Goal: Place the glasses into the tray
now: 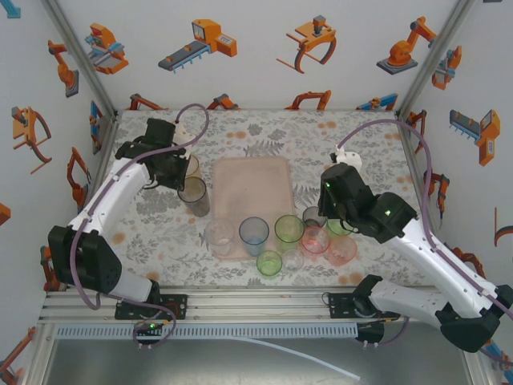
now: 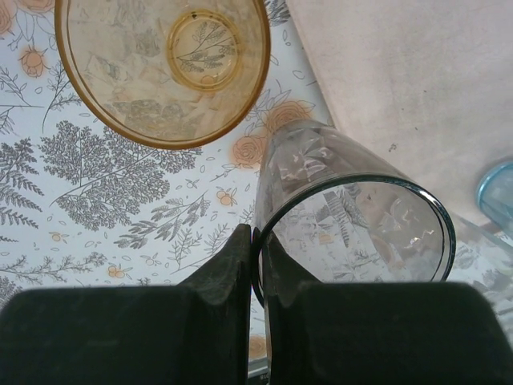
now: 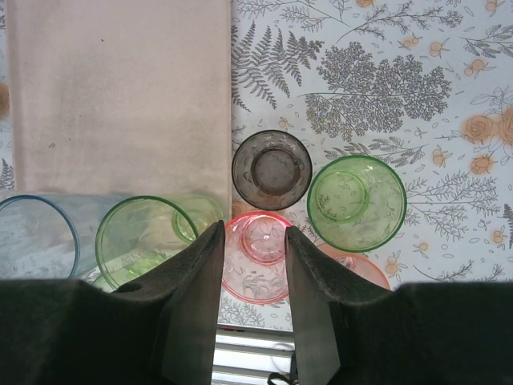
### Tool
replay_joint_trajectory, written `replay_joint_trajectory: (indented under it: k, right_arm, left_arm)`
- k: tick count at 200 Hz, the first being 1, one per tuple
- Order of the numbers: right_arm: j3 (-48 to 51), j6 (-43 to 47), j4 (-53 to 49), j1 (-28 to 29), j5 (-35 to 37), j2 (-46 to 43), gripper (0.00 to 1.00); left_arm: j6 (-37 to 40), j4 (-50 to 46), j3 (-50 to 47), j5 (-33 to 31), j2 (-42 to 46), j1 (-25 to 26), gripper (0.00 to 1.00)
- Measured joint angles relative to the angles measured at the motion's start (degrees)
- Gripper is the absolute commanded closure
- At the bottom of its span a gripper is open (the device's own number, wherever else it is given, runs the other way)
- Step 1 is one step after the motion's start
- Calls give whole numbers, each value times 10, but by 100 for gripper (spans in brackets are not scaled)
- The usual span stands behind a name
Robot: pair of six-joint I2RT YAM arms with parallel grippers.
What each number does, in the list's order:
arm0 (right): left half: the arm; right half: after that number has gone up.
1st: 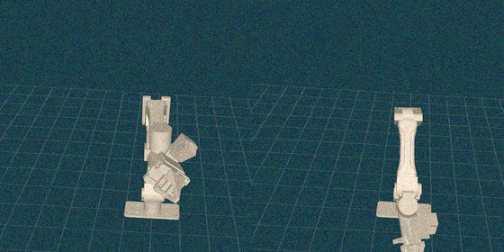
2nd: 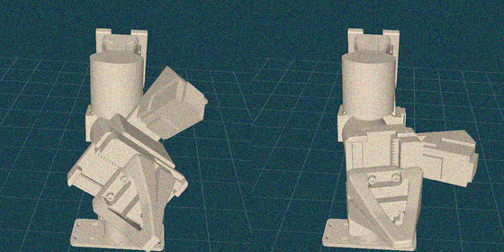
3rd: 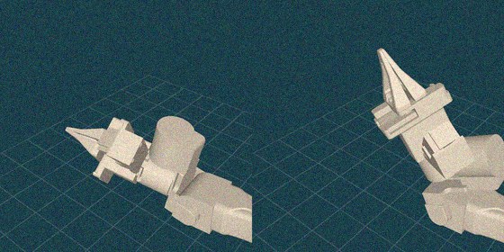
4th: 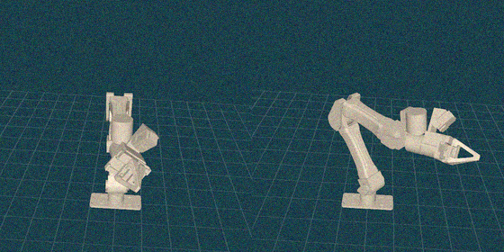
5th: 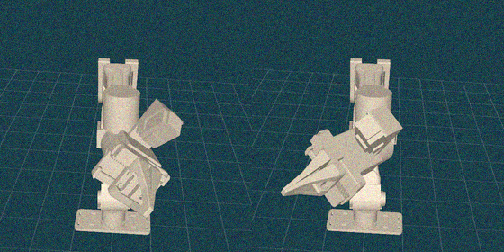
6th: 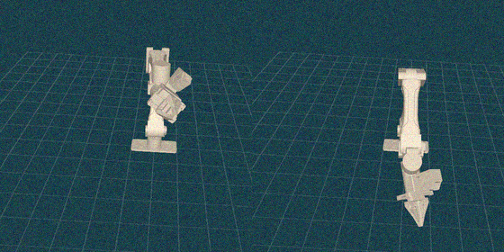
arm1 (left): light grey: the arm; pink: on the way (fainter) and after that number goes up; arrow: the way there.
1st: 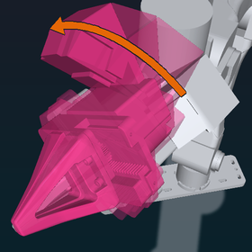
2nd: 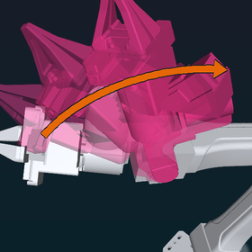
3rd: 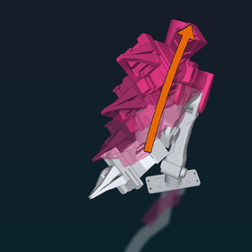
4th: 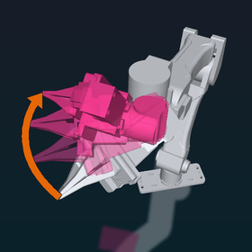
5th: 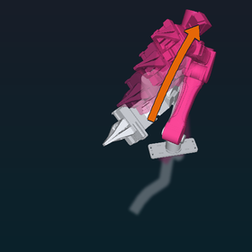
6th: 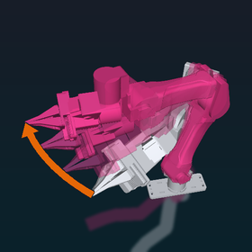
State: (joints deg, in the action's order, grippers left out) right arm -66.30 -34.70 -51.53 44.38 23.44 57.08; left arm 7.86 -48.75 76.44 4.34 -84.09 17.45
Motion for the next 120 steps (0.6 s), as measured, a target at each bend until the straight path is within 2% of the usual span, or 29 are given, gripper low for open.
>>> replay_joint_trajectory:
  k: [47, 120]
  right_arm:
    - [6, 0, 2, 0, 0, 0, 63]
    - [6, 0, 5, -2, 0, 0, 63]
  left_arm:
    - [9, -21, 29, 4, 14, 26, 85]
    - [42, -47, 63, 23, 8, 96, 85]
